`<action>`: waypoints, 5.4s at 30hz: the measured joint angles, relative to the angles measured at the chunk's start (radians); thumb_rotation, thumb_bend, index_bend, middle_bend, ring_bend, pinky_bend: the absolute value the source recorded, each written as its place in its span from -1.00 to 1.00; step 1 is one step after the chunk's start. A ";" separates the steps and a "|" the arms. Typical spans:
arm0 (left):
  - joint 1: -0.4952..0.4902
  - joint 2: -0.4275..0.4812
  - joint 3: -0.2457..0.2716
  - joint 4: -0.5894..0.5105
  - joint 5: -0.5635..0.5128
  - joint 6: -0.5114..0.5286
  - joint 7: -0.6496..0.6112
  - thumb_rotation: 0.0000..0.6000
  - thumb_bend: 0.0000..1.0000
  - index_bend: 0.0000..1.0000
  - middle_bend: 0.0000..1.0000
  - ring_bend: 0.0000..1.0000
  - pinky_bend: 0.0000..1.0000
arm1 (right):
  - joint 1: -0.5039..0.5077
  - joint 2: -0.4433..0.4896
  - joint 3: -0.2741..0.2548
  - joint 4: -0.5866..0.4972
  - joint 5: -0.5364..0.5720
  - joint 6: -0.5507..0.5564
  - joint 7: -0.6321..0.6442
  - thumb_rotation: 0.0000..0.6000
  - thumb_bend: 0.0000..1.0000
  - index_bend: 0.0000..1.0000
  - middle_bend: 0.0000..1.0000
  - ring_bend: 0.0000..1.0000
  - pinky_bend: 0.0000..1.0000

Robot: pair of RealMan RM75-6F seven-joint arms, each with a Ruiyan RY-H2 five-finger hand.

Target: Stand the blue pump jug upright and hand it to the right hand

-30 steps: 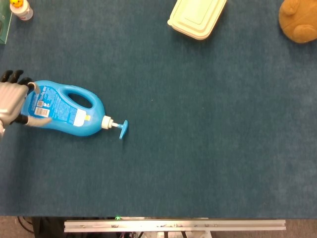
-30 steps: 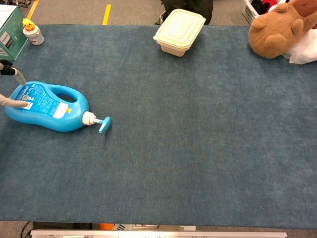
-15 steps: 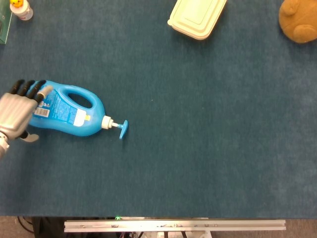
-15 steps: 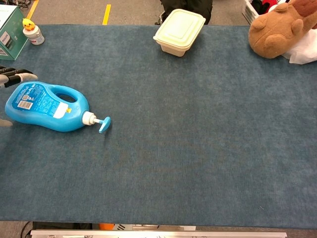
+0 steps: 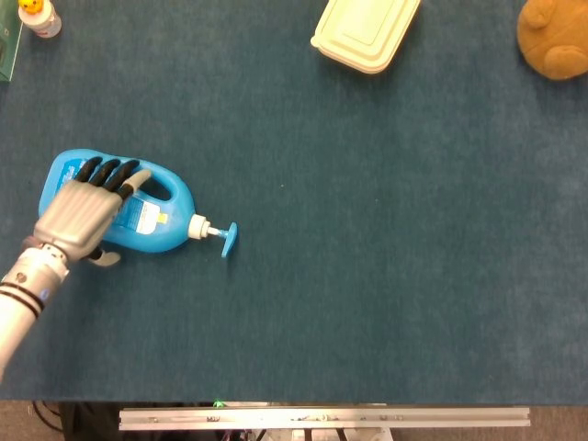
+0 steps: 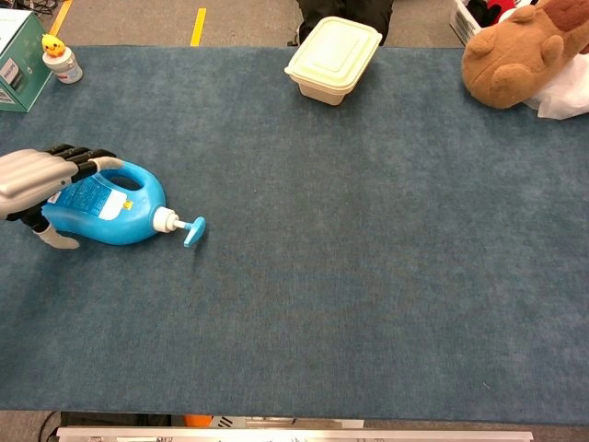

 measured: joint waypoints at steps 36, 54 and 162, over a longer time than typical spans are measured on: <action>0.019 0.085 -0.021 -0.085 0.058 0.071 0.077 1.00 -0.77 -0.56 -1.00 -1.00 -1.00 | 0.005 -0.005 0.005 0.000 0.016 -0.016 -0.010 1.00 -0.83 -0.84 -0.56 -0.79 -0.52; -0.023 -0.042 -0.032 -0.084 0.076 0.021 0.135 1.00 -0.75 -0.24 -1.00 -1.00 -1.00 | -0.002 0.001 0.005 0.010 0.019 -0.013 0.013 1.00 -0.83 -0.84 -0.56 -0.79 -0.52; -0.369 0.250 0.063 0.148 0.554 -0.012 -1.886 1.00 -0.61 0.24 -0.82 -1.00 -1.00 | -0.020 0.023 0.003 -0.071 0.025 0.011 -0.032 1.00 -0.84 -0.84 -0.56 -0.79 -0.52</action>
